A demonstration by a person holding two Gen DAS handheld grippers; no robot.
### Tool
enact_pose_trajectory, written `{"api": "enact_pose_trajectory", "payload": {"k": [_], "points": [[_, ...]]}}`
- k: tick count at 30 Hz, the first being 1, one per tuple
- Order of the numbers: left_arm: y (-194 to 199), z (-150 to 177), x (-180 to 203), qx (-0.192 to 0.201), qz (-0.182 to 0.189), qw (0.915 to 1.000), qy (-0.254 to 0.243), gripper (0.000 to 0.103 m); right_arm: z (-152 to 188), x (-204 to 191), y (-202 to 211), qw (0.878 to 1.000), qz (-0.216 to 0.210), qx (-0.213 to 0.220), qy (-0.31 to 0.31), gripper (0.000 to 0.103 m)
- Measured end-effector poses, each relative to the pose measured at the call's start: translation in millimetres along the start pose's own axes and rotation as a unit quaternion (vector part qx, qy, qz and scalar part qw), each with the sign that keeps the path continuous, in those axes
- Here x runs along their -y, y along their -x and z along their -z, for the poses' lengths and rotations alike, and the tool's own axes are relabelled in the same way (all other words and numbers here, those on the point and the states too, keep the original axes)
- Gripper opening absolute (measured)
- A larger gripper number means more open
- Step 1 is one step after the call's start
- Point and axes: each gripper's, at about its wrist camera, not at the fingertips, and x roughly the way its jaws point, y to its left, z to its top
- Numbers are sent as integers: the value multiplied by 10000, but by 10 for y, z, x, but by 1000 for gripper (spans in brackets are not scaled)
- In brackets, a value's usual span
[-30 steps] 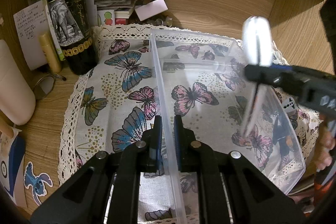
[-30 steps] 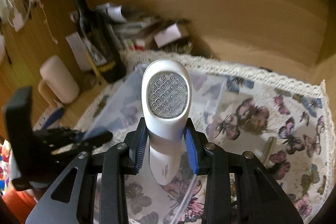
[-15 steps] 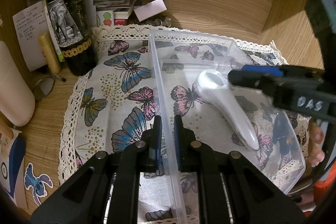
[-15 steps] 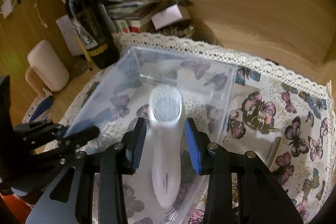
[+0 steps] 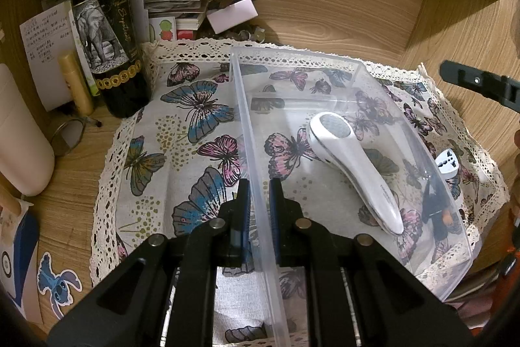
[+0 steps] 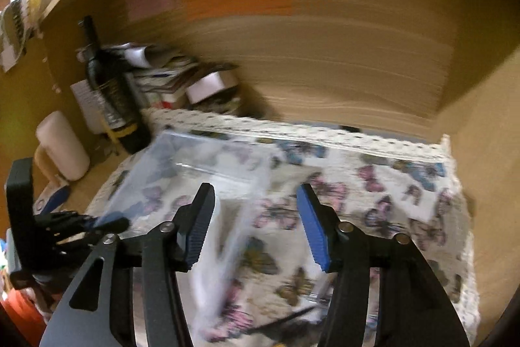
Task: Organize rigid objects
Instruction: 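Grasp the metal cylinder with the right gripper, then carry the metal cylinder into the box and open the right gripper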
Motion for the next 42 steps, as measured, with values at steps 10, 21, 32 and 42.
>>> {"api": "enact_pose_trajectory", "payload": {"k": [10, 21, 32, 42], "points": [[-1, -4, 3, 1, -6, 10000, -1, 12, 210, 525, -308, 9958, 408, -699, -420, 52], [0, 0, 1, 2, -4, 10000, 2, 12, 530, 664, -821, 9843, 475, -1658, -364, 25], [2, -6, 7, 5, 6, 10000, 8, 12, 517, 562, -710, 9903, 496, -1244, -368, 14], [2, -9, 0, 12, 20, 10000, 20, 12, 126, 326, -73, 9994, 80, -207, -278, 14]]}}
